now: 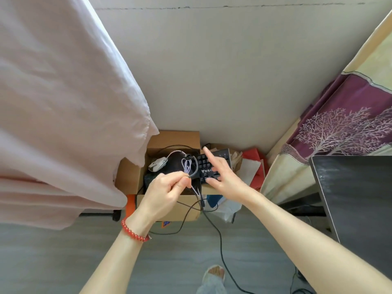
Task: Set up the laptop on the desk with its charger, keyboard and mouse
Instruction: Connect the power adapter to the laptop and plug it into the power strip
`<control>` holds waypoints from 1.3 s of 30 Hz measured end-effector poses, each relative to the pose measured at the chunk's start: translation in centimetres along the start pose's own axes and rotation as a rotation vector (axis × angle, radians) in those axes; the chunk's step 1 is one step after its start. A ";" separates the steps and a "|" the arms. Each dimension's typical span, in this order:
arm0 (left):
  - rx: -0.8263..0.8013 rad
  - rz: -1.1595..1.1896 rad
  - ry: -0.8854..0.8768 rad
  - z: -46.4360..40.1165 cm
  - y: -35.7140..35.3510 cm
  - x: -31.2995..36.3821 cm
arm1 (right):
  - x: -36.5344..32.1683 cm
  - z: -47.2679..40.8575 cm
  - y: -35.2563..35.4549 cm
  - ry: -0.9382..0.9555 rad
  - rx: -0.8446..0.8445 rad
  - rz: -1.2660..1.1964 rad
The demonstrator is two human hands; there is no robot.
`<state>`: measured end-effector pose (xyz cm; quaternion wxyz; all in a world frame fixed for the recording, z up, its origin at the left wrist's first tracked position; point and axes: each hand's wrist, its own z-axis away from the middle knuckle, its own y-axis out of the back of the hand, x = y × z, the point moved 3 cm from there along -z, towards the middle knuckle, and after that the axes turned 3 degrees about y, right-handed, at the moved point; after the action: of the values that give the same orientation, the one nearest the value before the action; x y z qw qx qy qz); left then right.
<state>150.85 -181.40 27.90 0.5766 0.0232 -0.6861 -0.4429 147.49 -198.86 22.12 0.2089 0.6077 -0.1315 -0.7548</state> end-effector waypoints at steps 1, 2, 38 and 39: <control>-0.008 -0.004 -0.023 0.1 0.2 0.1 | -0.8 -0.8 -0.4 0.044 -0.019 0.072; -0.017 -0.006 -0.046 0.2 0.4 0.2 | -1.4 -1.4 -0.8 0.087 -0.029 0.127; -0.119 1.165 0.587 -7.5 3.3 9.2 | -8.2 5.0 5.9 -0.050 -0.054 -0.251; -0.132 1.184 0.583 -7.7 3.5 9.8 | -8.1 5.0 5.2 -0.028 -0.078 -0.207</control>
<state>155.52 -189.09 37.20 0.8849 -0.2743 -0.3702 -0.0678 144.85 -199.88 32.57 0.1517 0.5990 -0.0415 -0.7852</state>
